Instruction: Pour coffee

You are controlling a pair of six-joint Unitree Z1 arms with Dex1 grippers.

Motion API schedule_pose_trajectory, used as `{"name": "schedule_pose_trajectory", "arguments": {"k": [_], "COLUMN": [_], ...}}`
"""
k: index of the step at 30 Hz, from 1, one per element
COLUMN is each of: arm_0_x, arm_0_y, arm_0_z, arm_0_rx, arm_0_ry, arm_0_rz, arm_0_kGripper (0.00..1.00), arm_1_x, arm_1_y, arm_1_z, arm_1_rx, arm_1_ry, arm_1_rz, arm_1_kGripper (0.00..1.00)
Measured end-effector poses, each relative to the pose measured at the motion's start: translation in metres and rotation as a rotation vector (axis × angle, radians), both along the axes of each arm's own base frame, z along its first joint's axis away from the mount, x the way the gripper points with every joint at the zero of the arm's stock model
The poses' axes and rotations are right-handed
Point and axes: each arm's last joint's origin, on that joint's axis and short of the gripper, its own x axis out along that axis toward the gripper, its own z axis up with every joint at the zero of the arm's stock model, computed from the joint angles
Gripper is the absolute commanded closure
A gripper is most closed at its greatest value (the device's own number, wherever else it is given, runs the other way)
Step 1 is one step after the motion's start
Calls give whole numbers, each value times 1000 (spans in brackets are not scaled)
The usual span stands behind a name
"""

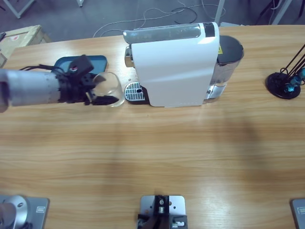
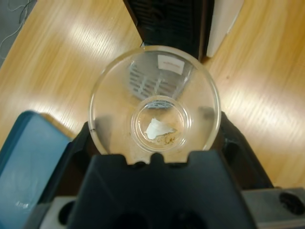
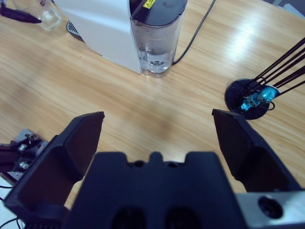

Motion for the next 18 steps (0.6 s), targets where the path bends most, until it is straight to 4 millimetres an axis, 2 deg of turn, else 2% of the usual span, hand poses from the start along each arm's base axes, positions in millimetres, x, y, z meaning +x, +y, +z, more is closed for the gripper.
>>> {"name": "schedule_pose_trajectory", "arguments": {"k": [5, 18], "arm_0_x": [24, 48], "arm_0_y": [-15, -36], "arm_0_z": [-17, -27], "arm_0_rx": [-36, -87], "arm_0_ry": [12, 7], "arm_0_rz": [-27, -56], "arm_0_kGripper": [1000, 1000], "arm_1_x": [-1, -1], "arm_1_y": [-2, -2], "arm_1_z": [-2, -2], "arm_1_rx": [-21, -16], "arm_1_ry": [15, 20], "arm_1_rz": [-1, -9], "arm_1_kGripper": [0, 0]}}
